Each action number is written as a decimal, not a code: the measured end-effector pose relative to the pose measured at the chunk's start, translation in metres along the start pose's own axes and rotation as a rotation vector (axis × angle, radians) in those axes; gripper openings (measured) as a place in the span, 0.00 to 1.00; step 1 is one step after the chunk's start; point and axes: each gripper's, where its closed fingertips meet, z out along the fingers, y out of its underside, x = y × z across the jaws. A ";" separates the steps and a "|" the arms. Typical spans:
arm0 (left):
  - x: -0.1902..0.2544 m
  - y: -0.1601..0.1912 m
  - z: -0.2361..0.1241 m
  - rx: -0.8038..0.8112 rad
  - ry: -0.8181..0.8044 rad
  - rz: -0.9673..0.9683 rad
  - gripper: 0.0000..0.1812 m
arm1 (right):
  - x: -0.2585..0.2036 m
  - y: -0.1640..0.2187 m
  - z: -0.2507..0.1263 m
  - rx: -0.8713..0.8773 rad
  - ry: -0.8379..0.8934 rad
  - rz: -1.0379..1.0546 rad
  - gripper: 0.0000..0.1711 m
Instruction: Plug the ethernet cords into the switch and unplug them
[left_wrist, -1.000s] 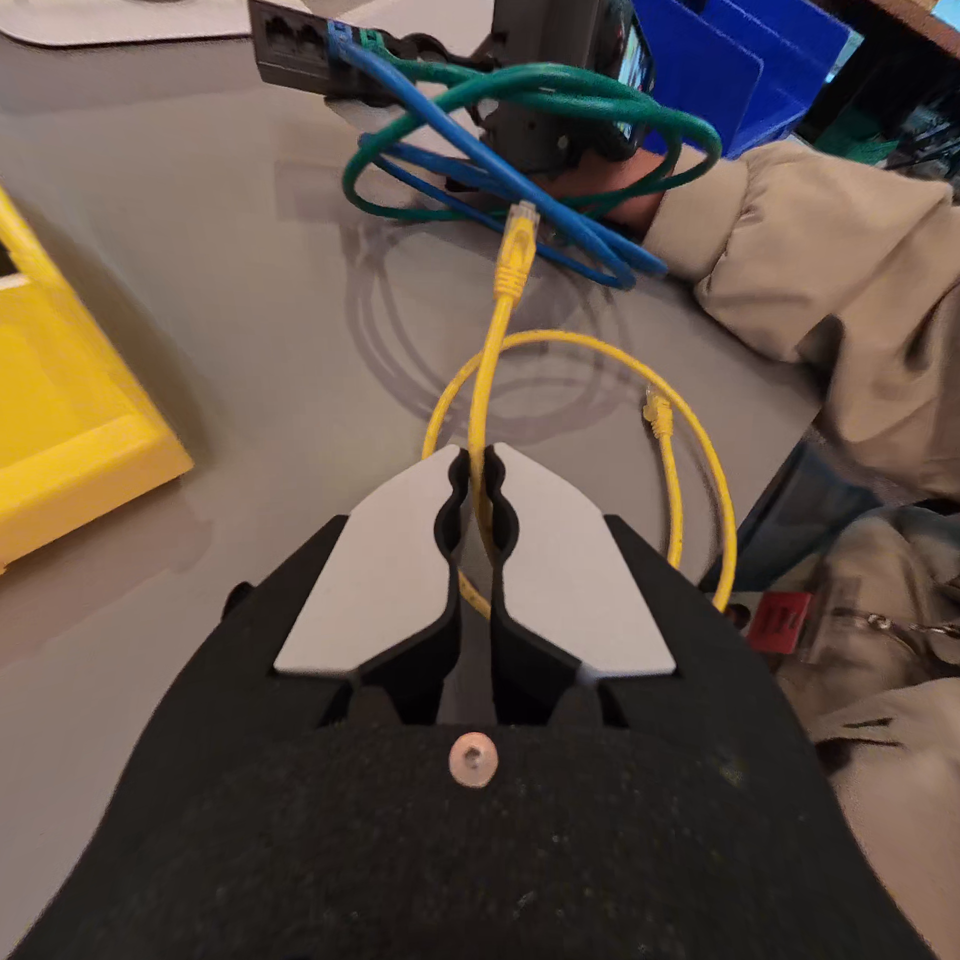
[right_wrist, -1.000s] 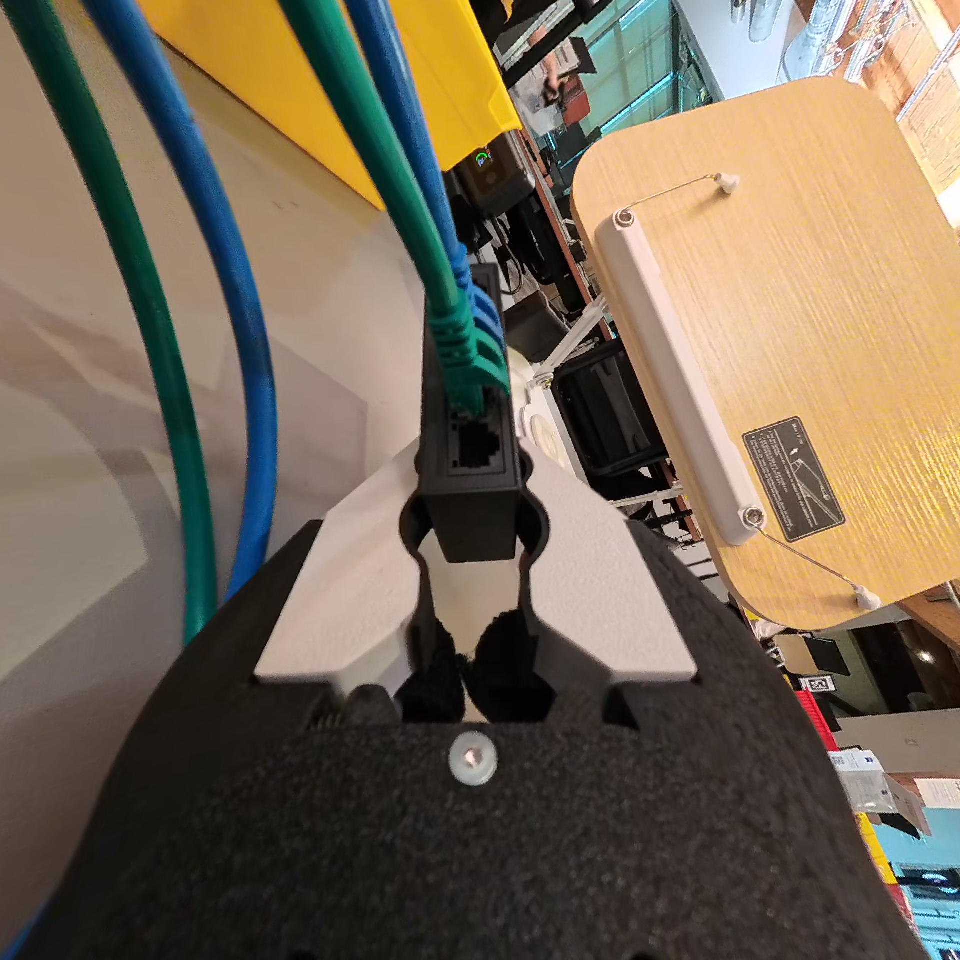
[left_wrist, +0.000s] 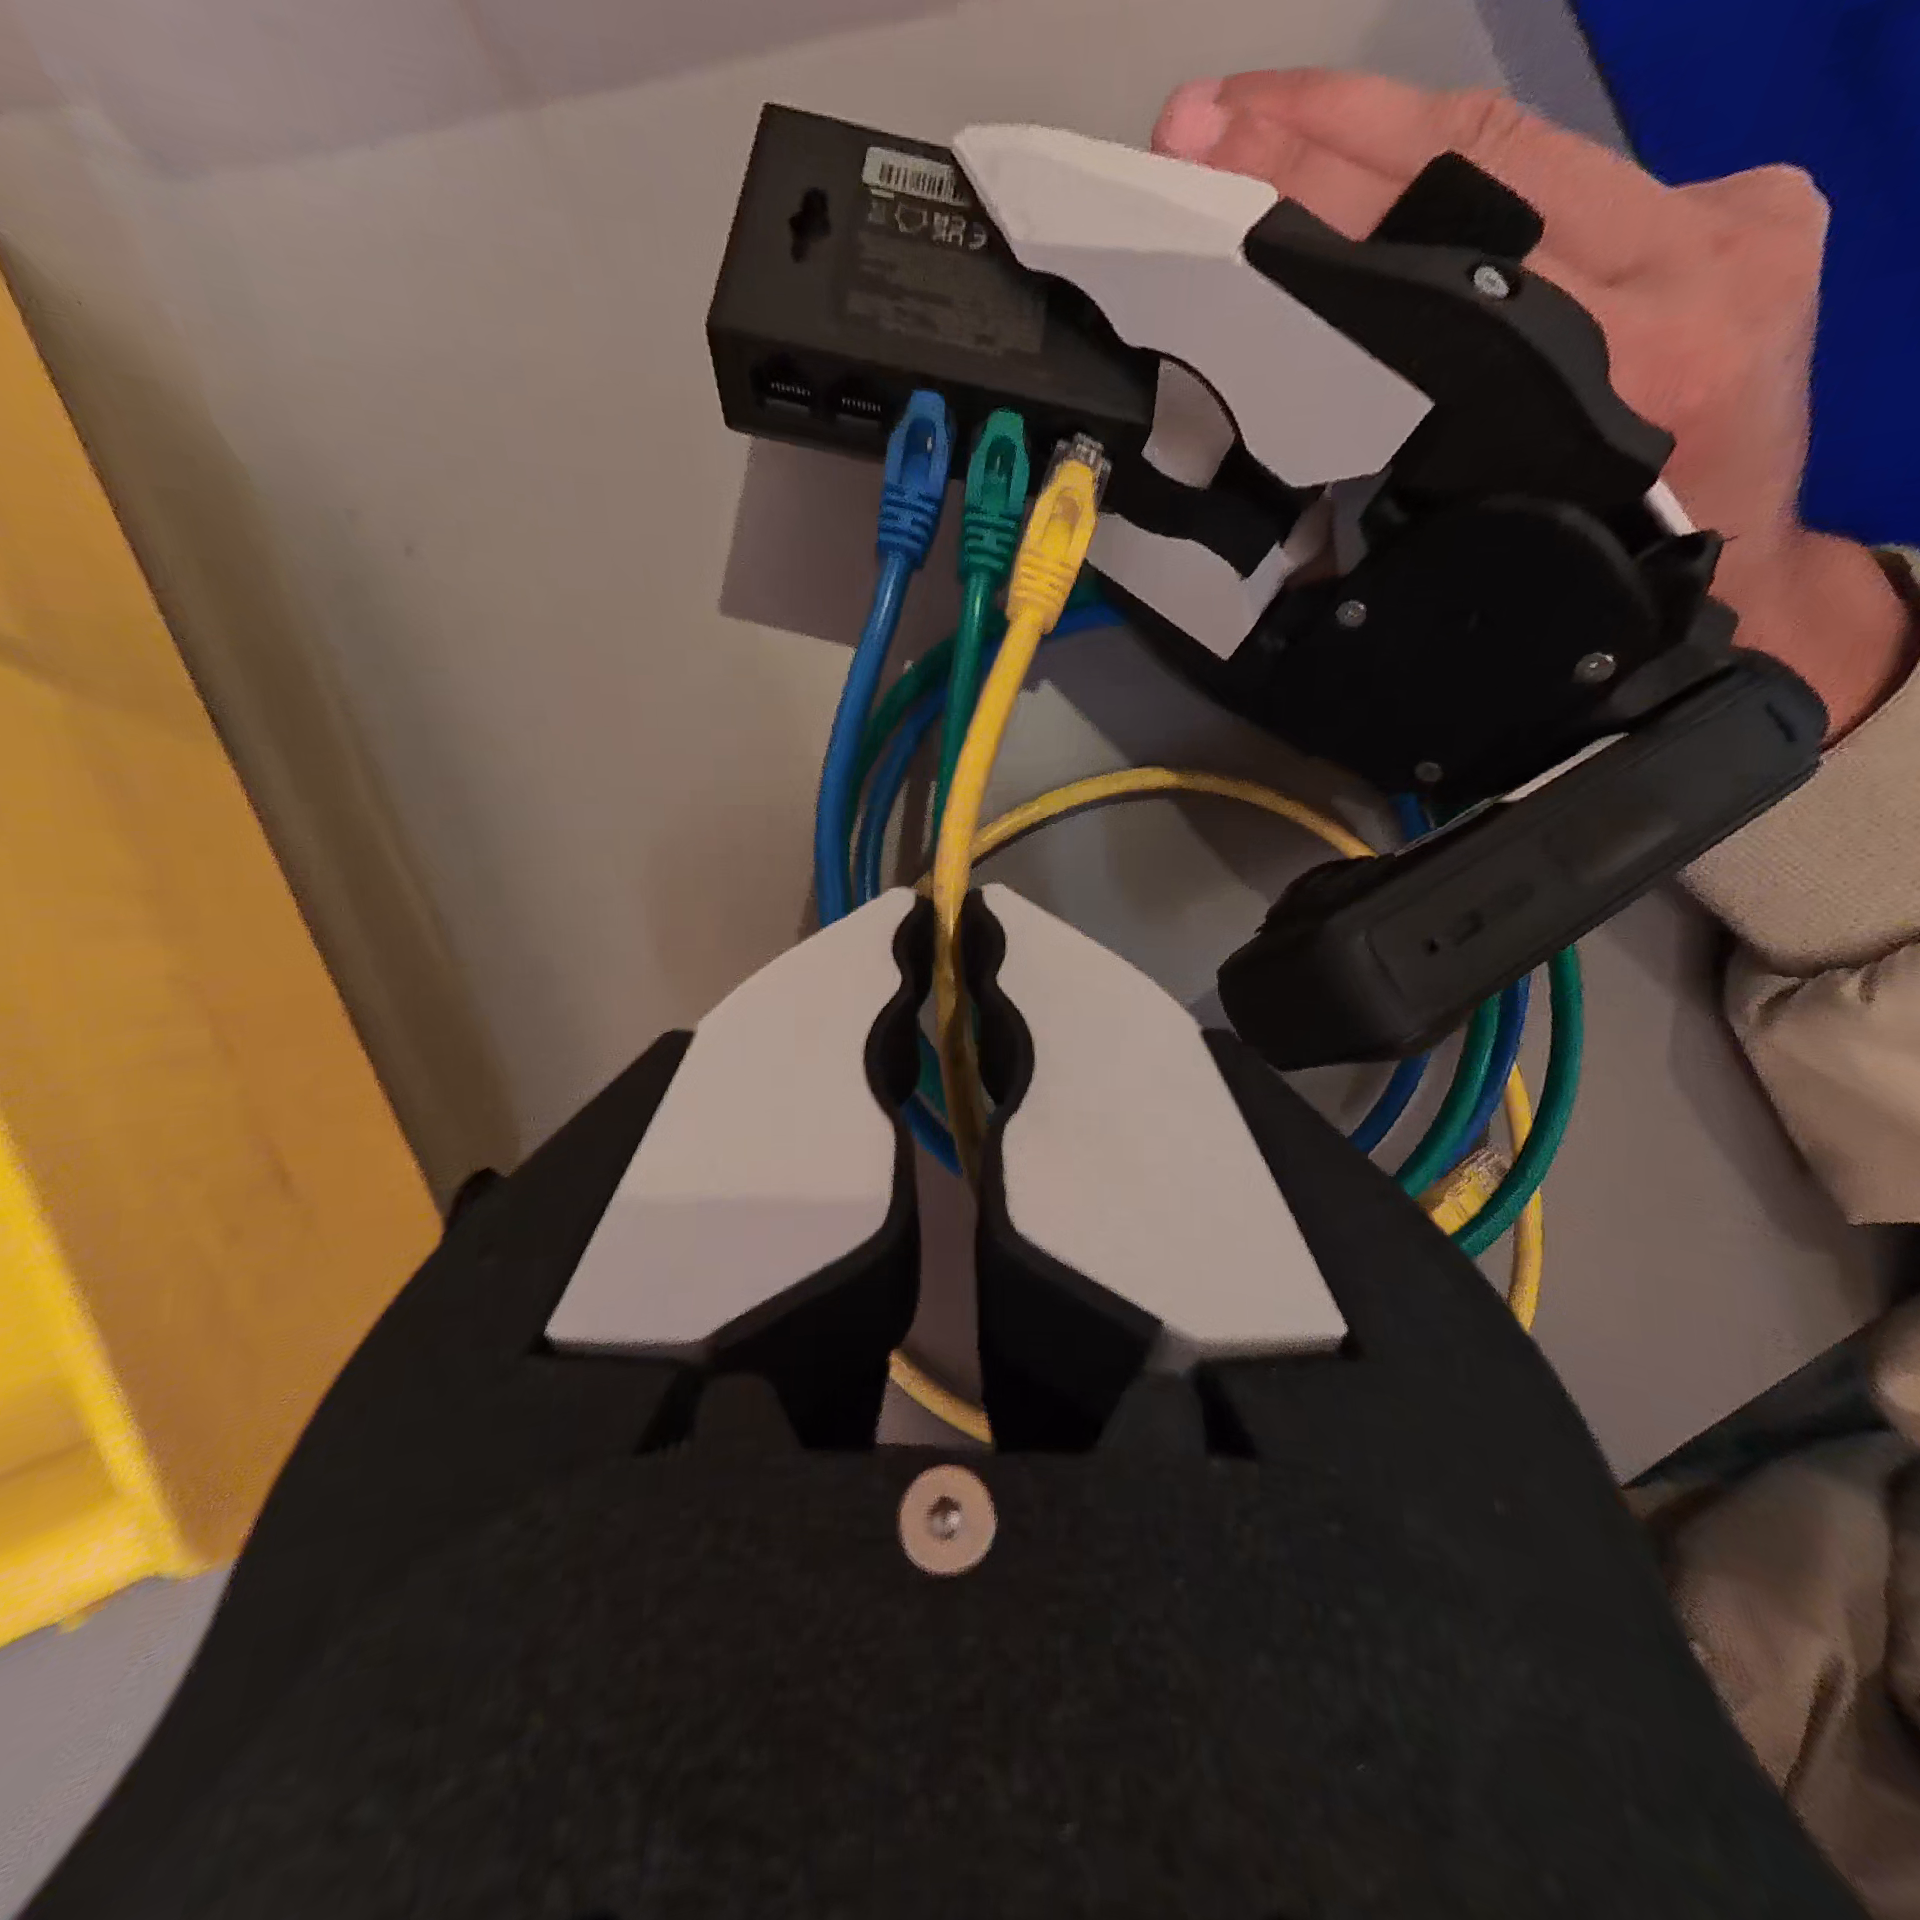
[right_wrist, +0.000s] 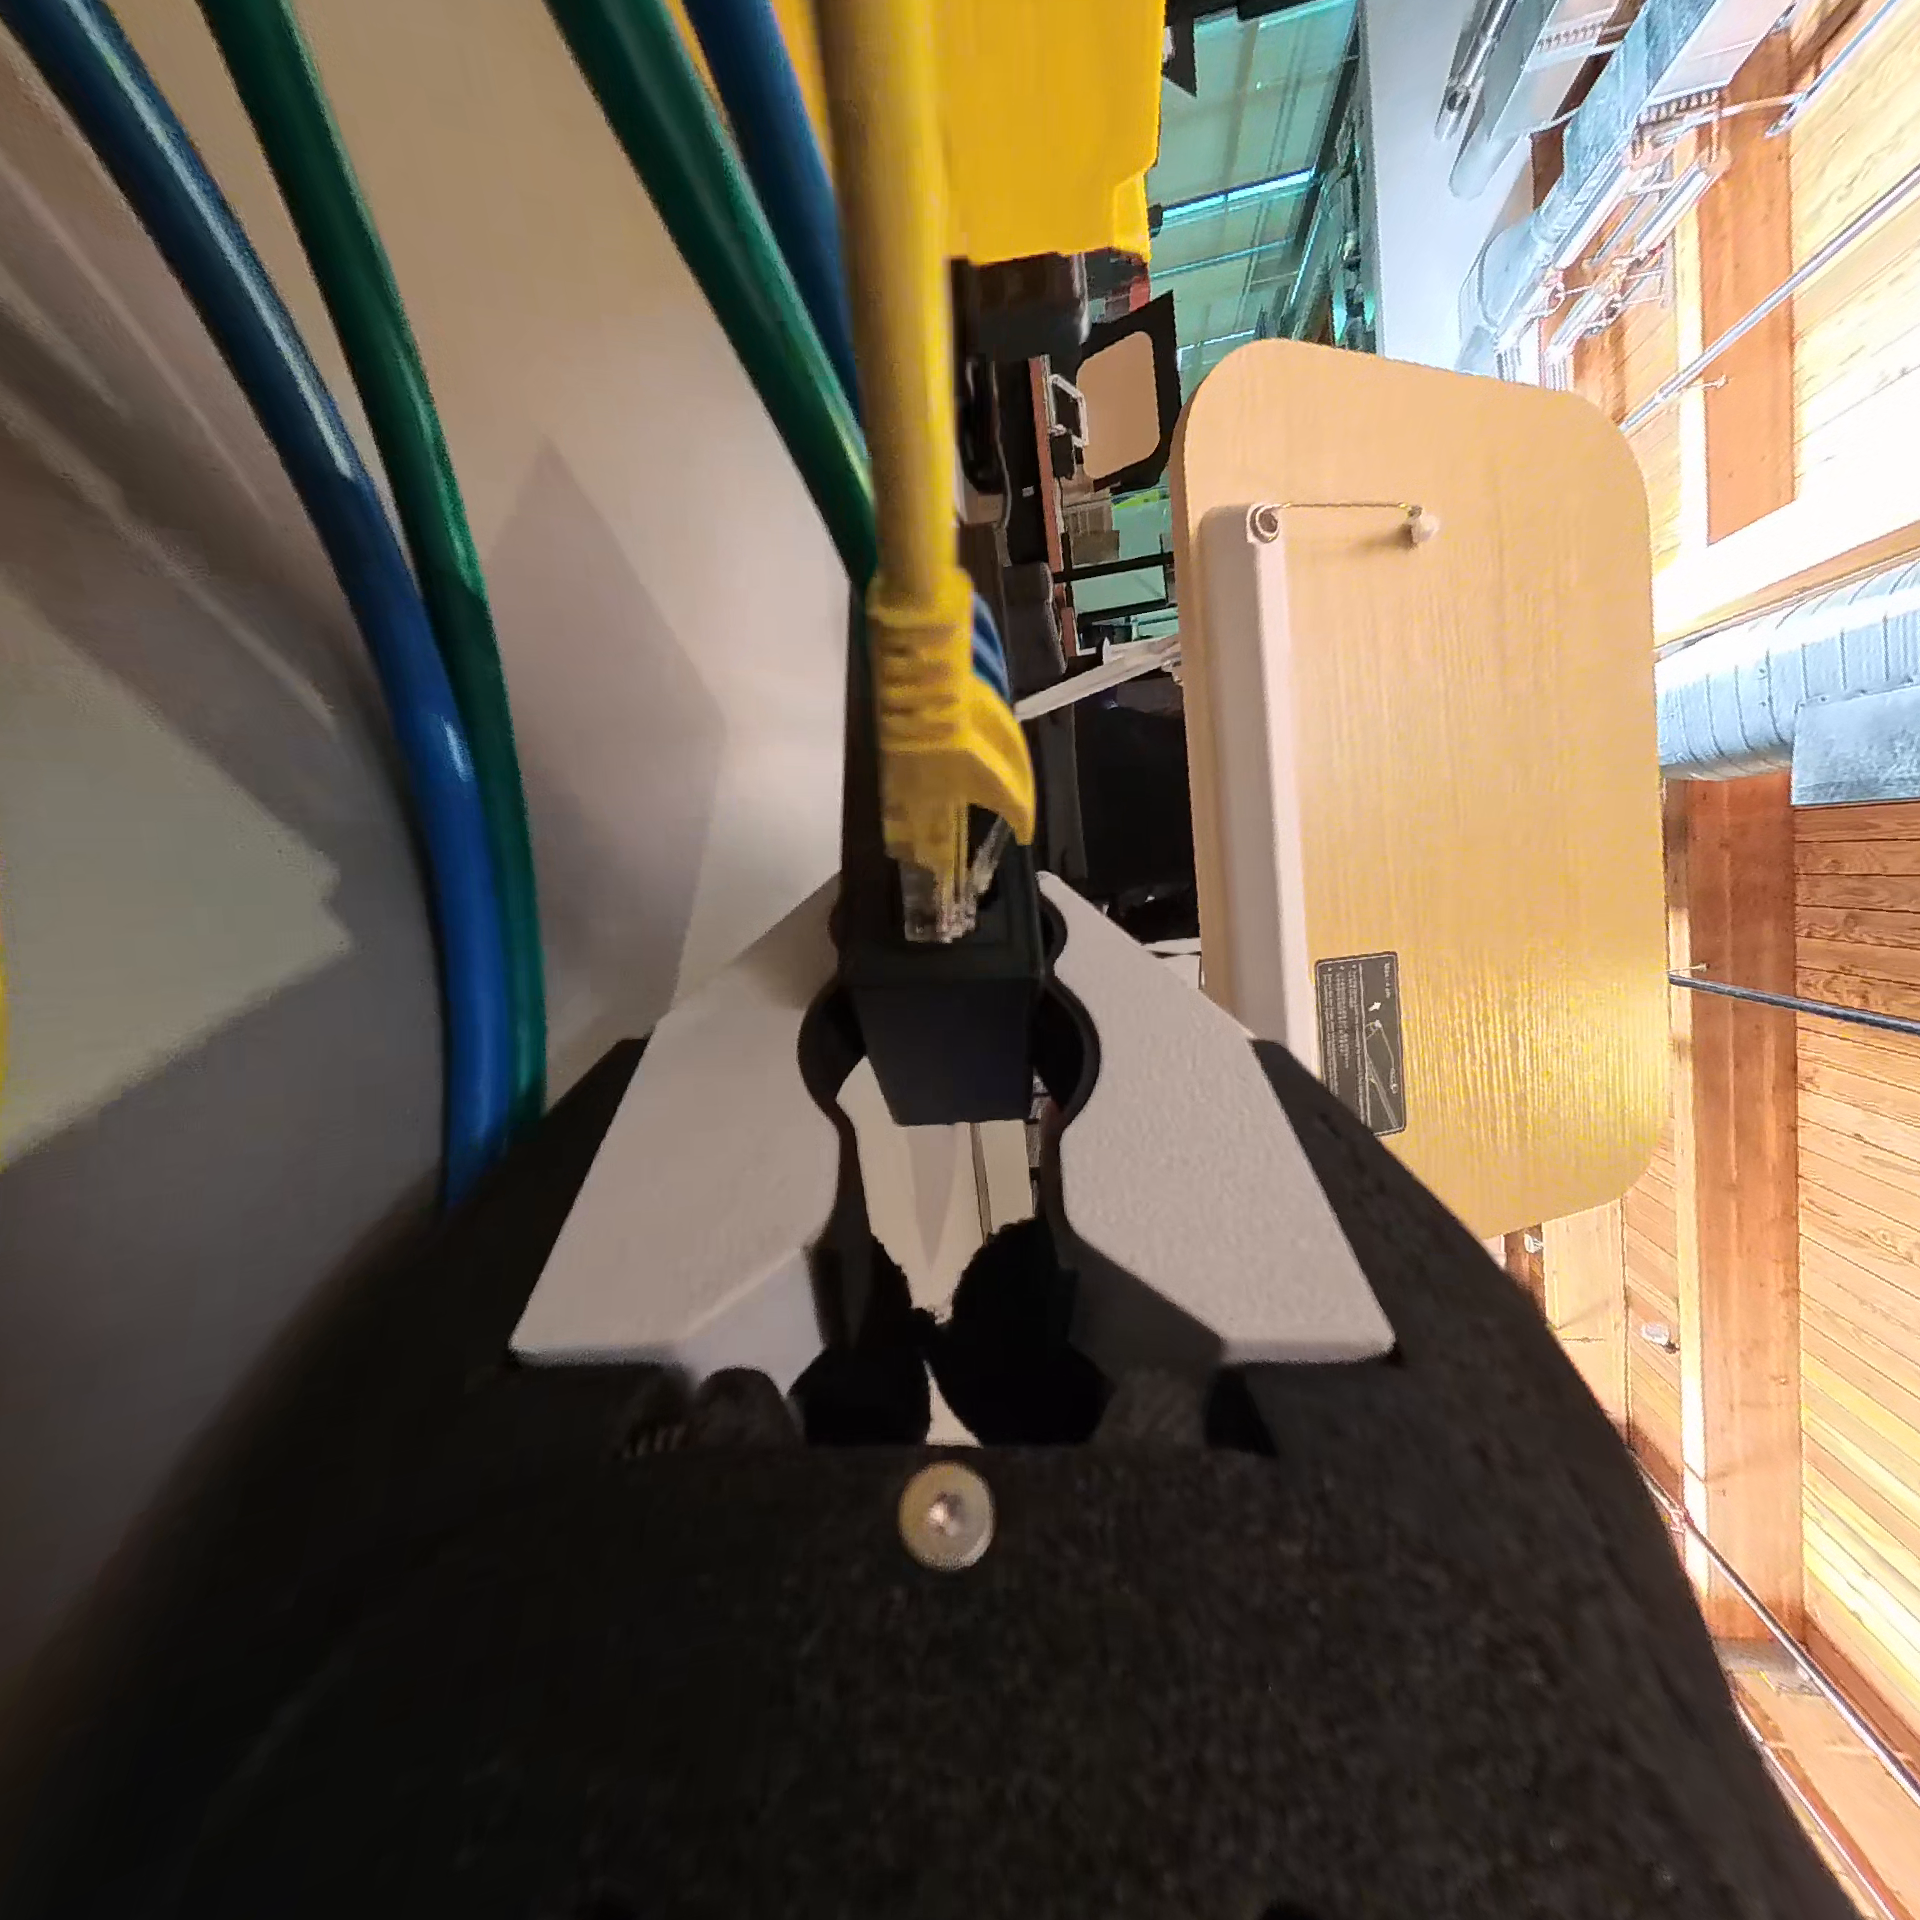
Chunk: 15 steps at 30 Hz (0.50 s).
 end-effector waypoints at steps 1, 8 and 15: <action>0.001 0.002 0.003 0.008 0.003 -0.014 0.03 | -0.001 0.001 0.000 -0.004 -0.002 -0.001 0.16; 0.000 0.003 0.008 0.081 0.017 -0.092 0.03 | -0.002 0.003 0.002 -0.011 -0.007 -0.006 0.16; 0.009 -0.001 0.008 0.109 0.077 -0.123 0.03 | -0.004 0.001 0.001 -0.007 -0.010 -0.013 0.16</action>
